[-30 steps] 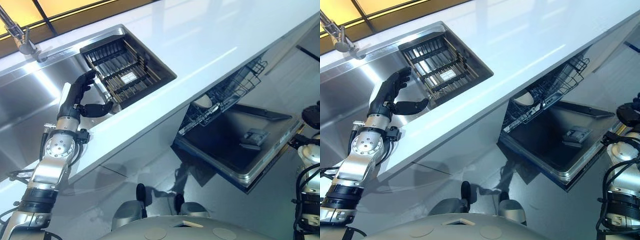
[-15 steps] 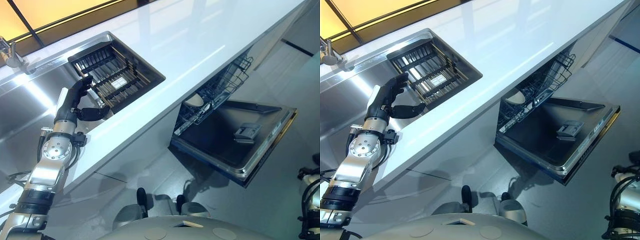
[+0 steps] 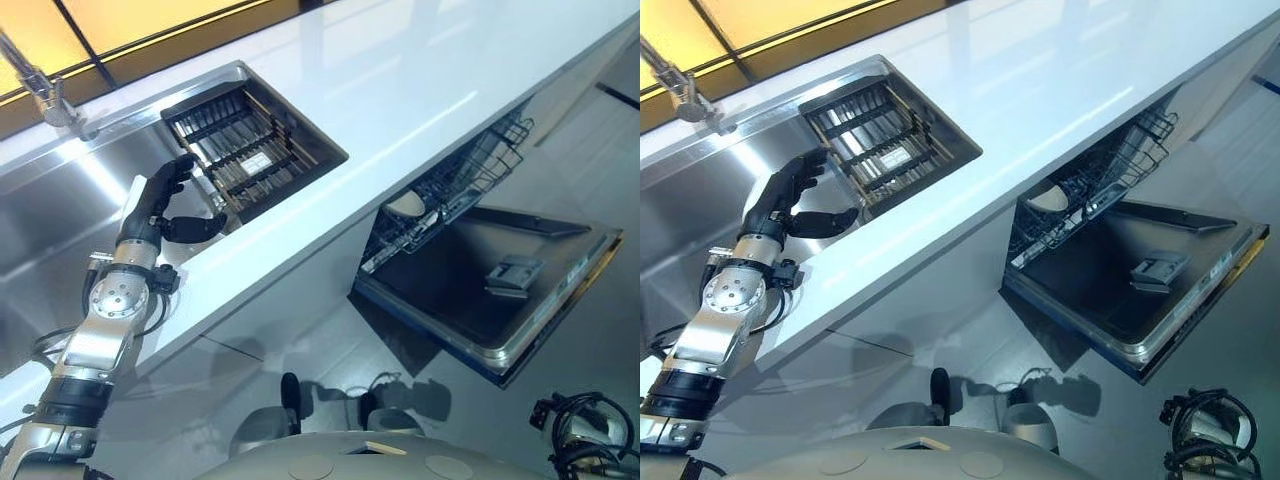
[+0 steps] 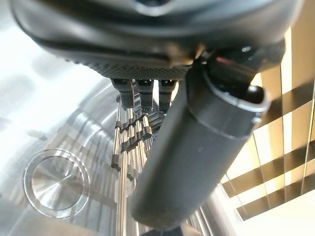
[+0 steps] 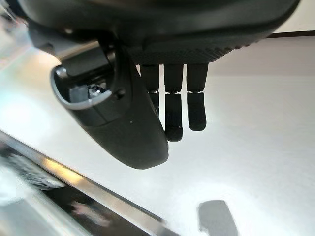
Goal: Pick up plates and place into dishwasher.
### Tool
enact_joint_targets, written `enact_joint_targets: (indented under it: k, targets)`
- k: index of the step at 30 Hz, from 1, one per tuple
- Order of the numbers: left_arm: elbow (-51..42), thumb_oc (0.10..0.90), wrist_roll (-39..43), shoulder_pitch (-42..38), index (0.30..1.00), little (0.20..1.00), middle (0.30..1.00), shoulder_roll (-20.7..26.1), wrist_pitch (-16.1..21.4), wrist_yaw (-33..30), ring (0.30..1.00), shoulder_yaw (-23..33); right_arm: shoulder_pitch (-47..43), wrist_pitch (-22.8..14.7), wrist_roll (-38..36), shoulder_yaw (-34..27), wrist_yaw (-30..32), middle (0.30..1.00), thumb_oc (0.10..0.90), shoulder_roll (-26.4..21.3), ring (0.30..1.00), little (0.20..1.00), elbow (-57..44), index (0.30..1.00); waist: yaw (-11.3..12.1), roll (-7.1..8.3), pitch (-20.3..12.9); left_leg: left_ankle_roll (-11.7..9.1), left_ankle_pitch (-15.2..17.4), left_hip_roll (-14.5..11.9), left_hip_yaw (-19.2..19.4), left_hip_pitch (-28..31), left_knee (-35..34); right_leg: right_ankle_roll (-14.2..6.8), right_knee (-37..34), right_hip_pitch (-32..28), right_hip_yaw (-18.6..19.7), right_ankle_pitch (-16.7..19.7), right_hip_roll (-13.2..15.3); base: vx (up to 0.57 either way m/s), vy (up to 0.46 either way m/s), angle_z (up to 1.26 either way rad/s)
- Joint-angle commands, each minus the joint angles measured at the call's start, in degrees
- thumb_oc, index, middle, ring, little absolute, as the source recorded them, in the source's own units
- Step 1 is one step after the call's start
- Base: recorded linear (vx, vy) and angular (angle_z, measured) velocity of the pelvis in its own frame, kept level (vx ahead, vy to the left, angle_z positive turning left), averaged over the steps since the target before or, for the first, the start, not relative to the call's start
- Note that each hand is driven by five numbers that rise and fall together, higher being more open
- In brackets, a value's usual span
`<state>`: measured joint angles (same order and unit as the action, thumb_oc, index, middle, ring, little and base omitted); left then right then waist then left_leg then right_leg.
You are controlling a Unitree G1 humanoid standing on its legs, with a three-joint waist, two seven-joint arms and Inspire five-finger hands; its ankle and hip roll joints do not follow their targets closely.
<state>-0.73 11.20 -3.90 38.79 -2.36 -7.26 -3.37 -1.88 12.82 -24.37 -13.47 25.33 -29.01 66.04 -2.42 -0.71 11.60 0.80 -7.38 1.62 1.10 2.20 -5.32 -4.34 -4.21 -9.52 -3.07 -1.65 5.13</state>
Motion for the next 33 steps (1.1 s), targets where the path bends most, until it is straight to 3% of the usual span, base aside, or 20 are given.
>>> enact_joint_targets:
  k: [1, 5, 10, 15, 19, 26, 30, 33]
  targets:
    - [-3.5, 0.8, -1.1, -7.4, 0.9, 0.9, 0.9, 1.6, 3.6, -1.2, 0.9, 2.0, -3.5, -4.2, 2.4, 2.8, -0.3, 0.3, 0.1, -3.4, 0.3, 0.2, 0.0, 0.3, 3.1, -1.46, 0.1, 1.7, 8.0, 2.7, -0.1, 2.6, 1.8, -1.2, 5.8, 7.4, -2.0, 2.7, -2.0, 0.0, -0.024, 0.1]
    - [-4.4, 0.8, -1.0, -8.9, 0.9, 0.9, 0.9, 1.4, 2.8, -2.1, 0.9, 0.0, -7.6, -5.0, 8.5, 10.0, -1.4, 0.3, 0.1, -2.9, 0.3, 0.2, -1.3, 0.3, 4.4, -2.09, 0.6, 1.6, 7.8, 2.9, -1.4, 1.9, 2.1, -1.0, 5.2, 7.1, -2.7, 2.7, -1.8, -0.01, -0.014, 0.17]
    - [-3.9, 0.8, -1.3, -10.1, 0.9, 0.9, 0.9, 0.8, 3.0, -3.2, 0.9, -2.0, -12.8, -8.4, 14.9, 18.0, -1.0, 0.3, 0.1, -3.6, 0.3, 0.2, -10.5, 0.3, 5.6, -2.25, 1.2, 1.5, 7.7, 2.9, -2.5, 1.8, 2.5, -0.5, 5.0, 6.5, -3.5, 2.6, -1.6, 0.0, 0.0, 0.08]
    - [-2.6, 0.8, -2.9, -8.8, 0.9, 0.9, 0.9, -1.2, 4.1, -5.4, 0.9, -3.4, -17.9, -10.4, 28.4, 27.6, 1.1, 0.3, 0.1, -6.2, 0.3, 0.2, -34.3, 0.3, 5.7, -1.69, 0.8, 1.4, 7.8, 3.2, -3.4, 2.0, 2.6, -0.3, 4.8, 6.1, -3.7, 2.4, -1.6, 0.04, 0.041, -0.03]
    - [-1.8, 0.8, -3.1, -7.1, 0.9, 0.9, 0.9, -1.8, 5.1, -6.5, 0.9, -3.1, -21.7, -16.5, 39.6, 28.9, 1.2, 0.3, 0.1, -8.5, 0.3, 0.2, -47.0, 0.3, 5.6, -1.17, 0.2, 1.4, 8.0, 3.4, -3.5, 2.5, 2.6, -0.5, 4.0, 5.7, -3.1, 2.6, -1.8, 0.05, 0.055, 0.01]
    - [-0.6, 0.8, -2.5, -6.5, 0.9, 0.9, 0.9, -1.8, 5.5, -5.5, 0.9, -2.6, -26.7, -25.6, 44.8, 31.1, -2.4, 0.3, 0.1, -11.3, 0.3, 0.2, -57.0, 0.3, 6.6, 0.04, -1.3, 1.2, 8.0, 3.7, -4.2, 2.3, 3.2, -0.6, 3.0, 5.0, -3.5, 2.8, -1.6, 0.03, 0.024, 0.04]
    - [-0.7, 0.8, -2.2, -6.6, 0.9, 0.9, 0.9, -2.1, 4.9, -5.2, 0.9, -3.2, -29.0, -26.4, 44.6, 32.4, -3.7, 0.3, 0.1, -10.9, 0.3, 0.2, -58.4, 0.3, 7.3, 0.6, -2.0, 1.1, 8.1, 3.8, -4.6, 2.9, 3.1, -0.5, 2.1, 4.0, -4.2, 3.0, -1.6, 0.06, 0.021, 0.04]
    - [-0.8, 0.8, -2.3, -6.7, 0.9, 0.9, 0.9, -2.6, 4.6, -4.9, 0.9, -3.7, -30.1, -24.4, 44.9, 32.4, -2.0, 0.3, 0.1, -9.7, 0.3, 0.2, -57.8, 0.3, 7.8, 0.89, -2.3, 1.1, 8.2, 3.8, -4.8, 3.2, 3.0, -0.4, 1.8, 3.4, -4.3, 2.9, -1.6, 0.04, 0.028, 0.07]
